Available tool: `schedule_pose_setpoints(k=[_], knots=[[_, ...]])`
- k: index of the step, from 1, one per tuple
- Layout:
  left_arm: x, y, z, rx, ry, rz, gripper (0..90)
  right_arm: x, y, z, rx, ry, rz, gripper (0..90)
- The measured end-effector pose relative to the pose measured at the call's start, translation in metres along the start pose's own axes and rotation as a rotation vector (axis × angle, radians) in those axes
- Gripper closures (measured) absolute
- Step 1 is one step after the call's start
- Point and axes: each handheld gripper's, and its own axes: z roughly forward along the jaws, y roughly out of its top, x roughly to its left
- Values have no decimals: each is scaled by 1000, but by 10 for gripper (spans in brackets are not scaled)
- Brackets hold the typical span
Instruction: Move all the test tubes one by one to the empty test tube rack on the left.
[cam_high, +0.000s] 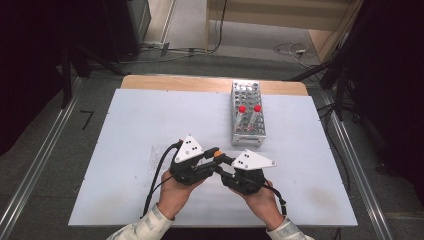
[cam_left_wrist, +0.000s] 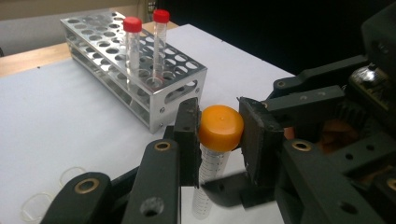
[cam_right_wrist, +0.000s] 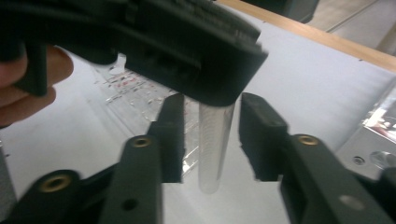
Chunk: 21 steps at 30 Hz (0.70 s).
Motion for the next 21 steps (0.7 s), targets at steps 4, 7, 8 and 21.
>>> schedule_pose_setpoints(k=[4, 7, 8, 21], knots=[[5, 5, -12, -27, 13, -5, 696, -4, -2, -2, -2, 25, -5, 455], [11, 9, -23, -49, 26, -17, 696, -6, -3, -4, 0, 32, -8, 409], [13, 10, -26, -55, 31, -21, 697, -7, -3, -5, 4, 32, -6, 397], [45, 13, -65, -73, 142, -48, 697, -20, -8, -10, 9, -5, 20, 390]])
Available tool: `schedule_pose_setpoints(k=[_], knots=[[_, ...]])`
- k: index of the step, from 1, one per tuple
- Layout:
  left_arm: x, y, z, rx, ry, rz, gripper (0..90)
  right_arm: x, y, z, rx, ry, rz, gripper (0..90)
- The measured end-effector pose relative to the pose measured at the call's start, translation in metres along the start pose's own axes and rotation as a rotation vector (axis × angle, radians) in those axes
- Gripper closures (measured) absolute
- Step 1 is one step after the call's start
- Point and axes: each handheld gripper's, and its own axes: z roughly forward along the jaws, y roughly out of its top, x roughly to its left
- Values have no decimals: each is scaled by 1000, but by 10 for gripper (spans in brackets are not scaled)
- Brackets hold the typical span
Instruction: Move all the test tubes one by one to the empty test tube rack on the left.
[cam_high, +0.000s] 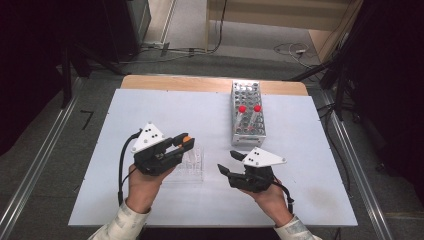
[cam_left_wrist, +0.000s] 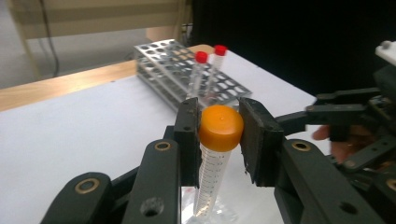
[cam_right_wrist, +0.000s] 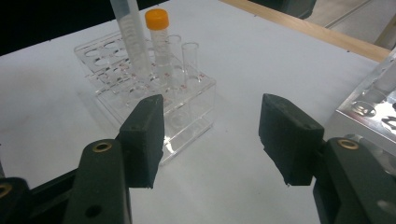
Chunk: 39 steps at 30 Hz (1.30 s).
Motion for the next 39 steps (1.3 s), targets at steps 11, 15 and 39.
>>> schedule_pose_setpoints(k=[11, 15, 39], knots=[[28, -5, -4, -1, 126, -14, 697, -3, -1, 1, 8, -11, 5, 390], [30, -8, -1, 0, 146, -7, 697, -3, -1, 1, 6, -12, 7, 390], [32, -37, 18, 99, 186, -14, 691, -3, -4, 4, 21, -15, 7, 389]])
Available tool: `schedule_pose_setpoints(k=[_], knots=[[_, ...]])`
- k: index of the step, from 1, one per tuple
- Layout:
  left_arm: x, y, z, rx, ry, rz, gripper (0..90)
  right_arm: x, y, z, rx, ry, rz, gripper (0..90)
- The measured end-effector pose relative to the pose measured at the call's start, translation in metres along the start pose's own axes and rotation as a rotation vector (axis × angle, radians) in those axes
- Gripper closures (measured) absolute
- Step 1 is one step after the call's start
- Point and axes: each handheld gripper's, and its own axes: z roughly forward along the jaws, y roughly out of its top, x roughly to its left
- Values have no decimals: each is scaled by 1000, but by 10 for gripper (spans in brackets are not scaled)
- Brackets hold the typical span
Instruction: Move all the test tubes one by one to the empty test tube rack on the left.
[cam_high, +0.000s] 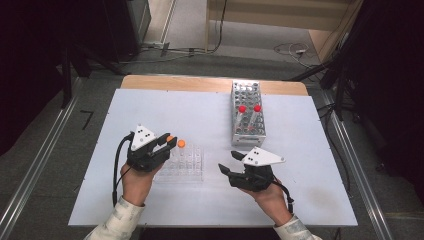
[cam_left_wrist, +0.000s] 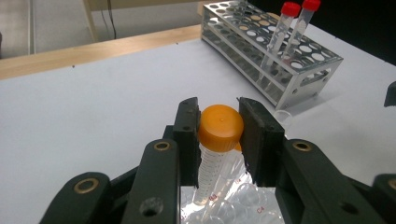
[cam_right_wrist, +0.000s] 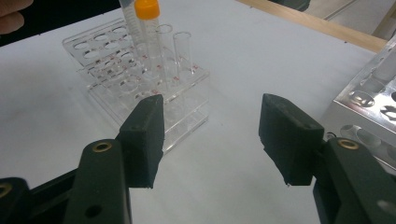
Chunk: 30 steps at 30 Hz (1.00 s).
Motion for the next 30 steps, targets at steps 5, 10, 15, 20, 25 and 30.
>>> schedule_pose_setpoints(k=[5, 10, 15, 20, 25, 30], knots=[[0, -3, 2, 2, -4, -10, 681, 0, 0, 0, 1, -3, -1, 389], [0, -3, 3, 5, -7, -15, 653, 0, -1, 1, 3, -5, 1, 388], [1, -3, 2, 3, -13, -26, 631, -1, -1, 1, -2, -14, 0, 387], [1, -2, 1, -13, -11, -35, 572, -6, -1, 1, -10, -35, 25, 383], [0, -1, 1, -28, 1, -50, 425, -11, 1, 3, -18, -61, 42, 372], [-4, 0, 1, -33, 13, -55, 267, -20, 2, 4, -33, -89, 78, 369]])
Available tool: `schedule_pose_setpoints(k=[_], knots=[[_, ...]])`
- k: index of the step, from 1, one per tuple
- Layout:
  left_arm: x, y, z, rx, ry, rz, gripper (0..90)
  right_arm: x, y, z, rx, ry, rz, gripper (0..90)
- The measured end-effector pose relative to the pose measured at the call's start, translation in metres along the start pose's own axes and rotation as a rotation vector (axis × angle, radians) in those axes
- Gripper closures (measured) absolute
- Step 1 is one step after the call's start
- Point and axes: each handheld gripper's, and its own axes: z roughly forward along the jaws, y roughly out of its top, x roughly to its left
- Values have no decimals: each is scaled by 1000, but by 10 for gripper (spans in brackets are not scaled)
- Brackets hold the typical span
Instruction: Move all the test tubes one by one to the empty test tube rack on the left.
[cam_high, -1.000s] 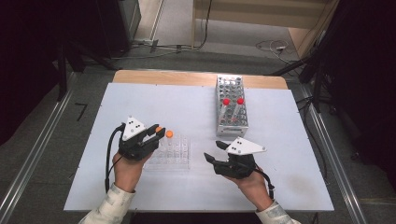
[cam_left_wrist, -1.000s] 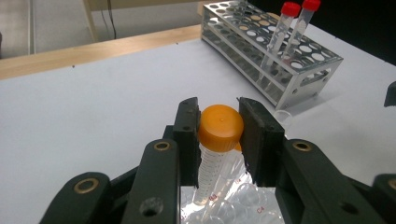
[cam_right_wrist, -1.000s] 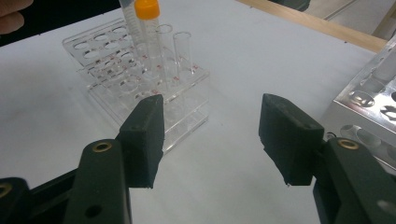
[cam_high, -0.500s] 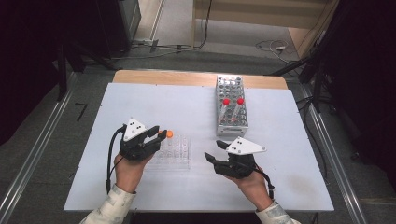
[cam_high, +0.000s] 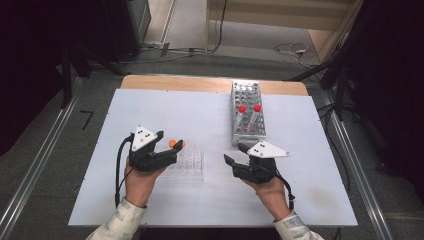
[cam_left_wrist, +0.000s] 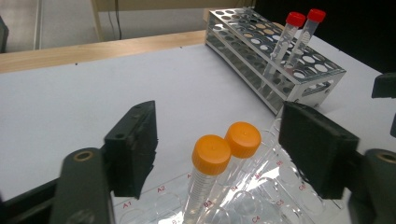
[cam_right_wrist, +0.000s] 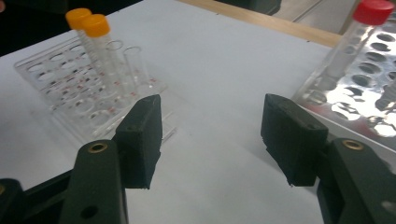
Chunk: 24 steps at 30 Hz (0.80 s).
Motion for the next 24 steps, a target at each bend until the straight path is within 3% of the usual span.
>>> schedule_pose_setpoints(k=[3, 7, 14, 19, 24], knots=[[0, 0, 0, -3, -5, -7, 251, -6, 1, 1, -6, -38, 11, 361], [3, 0, 0, -6, 2, -25, 251, -17, 1, 4, -6, -142, 8, 354], [1, 0, 0, -14, 14, -9, 252, -44, 5, 9, -9, -238, 83, 363], [2, 0, 0, -16, 12, -10, 253, -61, 10, 17, -2, -281, 111, 394], [2, 0, 0, -17, 11, -10, 253, -74, 14, 28, 14, -308, 110, 427]])
